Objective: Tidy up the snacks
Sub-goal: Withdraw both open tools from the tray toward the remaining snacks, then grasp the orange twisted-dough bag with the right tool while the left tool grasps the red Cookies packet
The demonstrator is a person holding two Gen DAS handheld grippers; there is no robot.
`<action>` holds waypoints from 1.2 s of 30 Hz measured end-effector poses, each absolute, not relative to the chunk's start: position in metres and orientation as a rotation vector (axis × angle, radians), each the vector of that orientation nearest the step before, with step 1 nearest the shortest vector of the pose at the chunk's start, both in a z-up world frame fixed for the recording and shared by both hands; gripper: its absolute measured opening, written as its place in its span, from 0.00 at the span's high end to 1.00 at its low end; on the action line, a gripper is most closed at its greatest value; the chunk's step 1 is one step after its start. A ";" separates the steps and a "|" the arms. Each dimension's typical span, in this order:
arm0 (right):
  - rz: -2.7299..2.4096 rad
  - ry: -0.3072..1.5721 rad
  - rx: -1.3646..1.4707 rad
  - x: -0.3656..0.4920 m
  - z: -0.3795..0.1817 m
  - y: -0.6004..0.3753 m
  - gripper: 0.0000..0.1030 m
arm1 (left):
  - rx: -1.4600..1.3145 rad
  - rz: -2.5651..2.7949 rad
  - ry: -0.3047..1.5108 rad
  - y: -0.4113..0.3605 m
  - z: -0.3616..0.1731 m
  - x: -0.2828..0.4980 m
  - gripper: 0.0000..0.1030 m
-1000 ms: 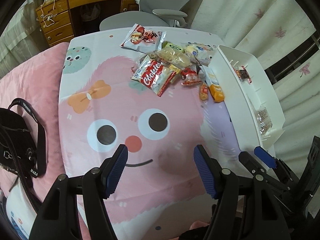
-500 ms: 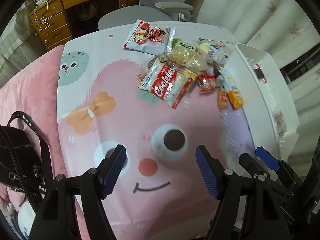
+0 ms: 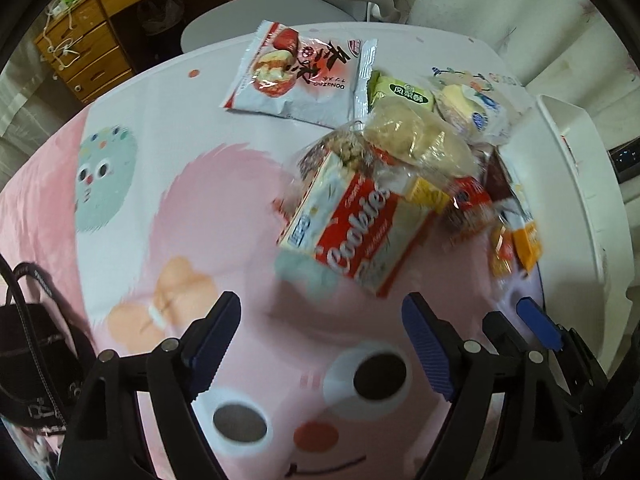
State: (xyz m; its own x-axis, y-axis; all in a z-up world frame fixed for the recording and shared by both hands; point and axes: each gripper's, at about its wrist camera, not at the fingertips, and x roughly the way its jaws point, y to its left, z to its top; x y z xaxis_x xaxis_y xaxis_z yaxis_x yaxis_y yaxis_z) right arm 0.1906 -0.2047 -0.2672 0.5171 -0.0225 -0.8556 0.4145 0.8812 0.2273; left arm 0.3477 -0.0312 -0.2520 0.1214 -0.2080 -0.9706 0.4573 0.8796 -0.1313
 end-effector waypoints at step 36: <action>-0.273 1.044 0.307 0.233 -0.286 -0.225 0.78 | 0.163 -0.450 1.356 -0.052 -0.276 0.382 0.59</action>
State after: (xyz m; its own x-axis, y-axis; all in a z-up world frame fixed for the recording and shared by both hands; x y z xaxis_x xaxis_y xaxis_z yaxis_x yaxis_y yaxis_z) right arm 0.2333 -0.2246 -0.2857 0.4767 -0.0747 -0.8759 0.3631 0.9241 0.1188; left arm 0.3816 -0.0521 -0.2756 0.1440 -0.2178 -0.9653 0.4027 0.9039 -0.1439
